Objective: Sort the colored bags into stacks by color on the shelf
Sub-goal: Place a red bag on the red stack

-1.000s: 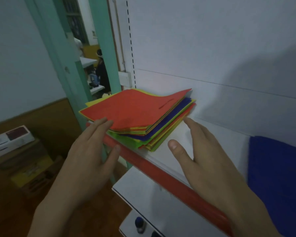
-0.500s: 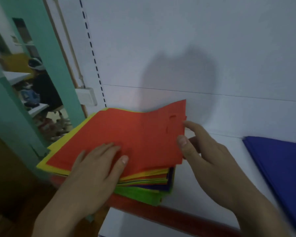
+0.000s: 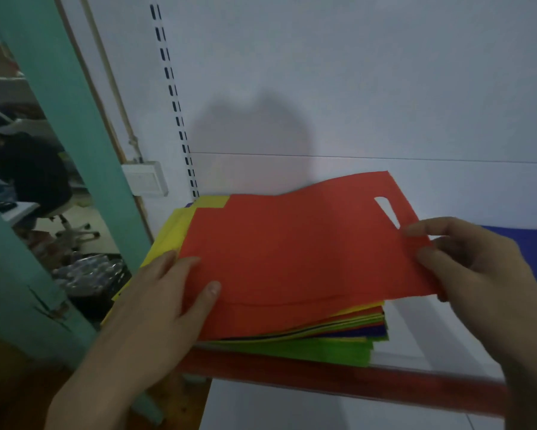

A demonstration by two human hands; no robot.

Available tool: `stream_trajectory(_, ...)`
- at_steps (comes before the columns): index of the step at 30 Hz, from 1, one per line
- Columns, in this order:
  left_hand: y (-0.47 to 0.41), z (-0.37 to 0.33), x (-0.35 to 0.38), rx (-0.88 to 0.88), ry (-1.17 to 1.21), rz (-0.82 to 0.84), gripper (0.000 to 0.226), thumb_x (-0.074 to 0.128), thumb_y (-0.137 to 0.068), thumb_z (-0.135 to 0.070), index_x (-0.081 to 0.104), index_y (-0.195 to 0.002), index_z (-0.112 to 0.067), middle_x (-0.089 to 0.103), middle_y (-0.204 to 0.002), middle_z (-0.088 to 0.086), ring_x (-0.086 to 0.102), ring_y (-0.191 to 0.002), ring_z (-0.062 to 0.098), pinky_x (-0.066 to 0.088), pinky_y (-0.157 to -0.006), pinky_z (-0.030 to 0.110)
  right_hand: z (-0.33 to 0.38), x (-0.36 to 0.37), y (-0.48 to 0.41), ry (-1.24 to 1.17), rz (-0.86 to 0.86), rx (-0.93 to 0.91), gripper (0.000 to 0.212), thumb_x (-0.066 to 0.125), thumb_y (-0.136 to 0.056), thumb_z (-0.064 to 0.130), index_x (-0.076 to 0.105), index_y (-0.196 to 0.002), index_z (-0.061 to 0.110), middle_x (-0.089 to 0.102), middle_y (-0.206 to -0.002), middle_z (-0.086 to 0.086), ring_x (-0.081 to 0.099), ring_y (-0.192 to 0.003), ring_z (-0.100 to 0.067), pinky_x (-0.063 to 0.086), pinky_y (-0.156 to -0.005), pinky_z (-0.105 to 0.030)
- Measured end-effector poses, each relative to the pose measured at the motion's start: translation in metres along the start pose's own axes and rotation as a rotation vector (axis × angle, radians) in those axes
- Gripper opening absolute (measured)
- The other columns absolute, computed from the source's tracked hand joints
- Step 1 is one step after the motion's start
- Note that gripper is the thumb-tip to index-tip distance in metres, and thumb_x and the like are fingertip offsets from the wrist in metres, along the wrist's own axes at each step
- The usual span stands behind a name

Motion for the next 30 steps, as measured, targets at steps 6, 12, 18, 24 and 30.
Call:
stream_trajectory(6,-0.010,-0.009,-0.003,-0.015,-0.066,-0.003,0.081,0.034,-0.078,-0.083,0.037,-0.144,-0.037,0.052,-0.135,-0.003,0.047,-0.126,0.023,0.042,-0.104,0.043,-0.008,-0.012,0.005,0.022,-0.038,0.022,0.025,0.056,-0.097,0.008,0.071,-0.093,0.028,0.071,-0.078,0.008,0.061,-0.055,0.000,0.048,-0.047,-0.013)
stream_trajectory(12,-0.026,-0.013,-0.008,0.071,0.031,0.067,0.071,0.067,-0.076,-0.059,0.037,-0.139,-0.044,0.056,-0.123,-0.003,0.057,-0.111,0.020,0.046,-0.093,0.037,-0.004,-0.001,0.016,-0.026,0.029,0.066,0.023,0.060,-0.094,0.007,0.071,-0.098,0.026,0.069,-0.081,-0.003,0.066,-0.061,-0.025,0.054,-0.052,-0.033)
stream_trajectory(18,-0.018,-0.026,-0.019,0.136,0.324,-0.297,0.035,0.070,-0.087,-0.023,0.066,-0.120,-0.034,0.059,-0.099,-0.016,0.058,-0.087,0.010,0.037,-0.072,0.015,-0.001,-0.002,0.020,-0.133,-0.102,0.045,0.014,0.069,-0.090,0.010,0.074,-0.096,0.022,0.071,-0.085,0.005,0.072,-0.070,-0.016,0.060,-0.062,-0.021)
stream_trajectory(24,-0.014,-0.037,-0.018,0.182,0.565,-0.329,0.043,0.064,-0.087,-0.010,0.065,-0.118,-0.041,0.062,-0.116,-0.018,0.062,-0.094,0.003,0.051,-0.083,0.031,-0.006,-0.028,0.027,-0.134,-0.157,0.037,0.022,0.070,-0.087,0.003,0.075,-0.099,0.020,0.075,-0.086,0.015,0.071,-0.070,-0.002,0.050,-0.057,-0.007)
stream_trajectory(30,-0.004,-0.102,-0.006,0.295,0.722,-0.247,0.065,0.058,-0.084,0.010,0.061,-0.117,-0.046,0.064,-0.116,-0.016,0.062,-0.095,0.001,0.049,-0.064,0.008,-0.031,-0.094,0.042,-0.076,-0.165,0.035,0.035,0.069,-0.087,0.001,0.074,-0.106,0.030,0.077,-0.090,0.007,0.075,-0.075,-0.014,0.058,-0.062,-0.019)
Point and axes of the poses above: each hand's wrist, its own y-axis away from the middle knuckle, its own x-axis out of the palm, z = x × y, the point moved 2 cm from there along -y, towards the middle knuckle
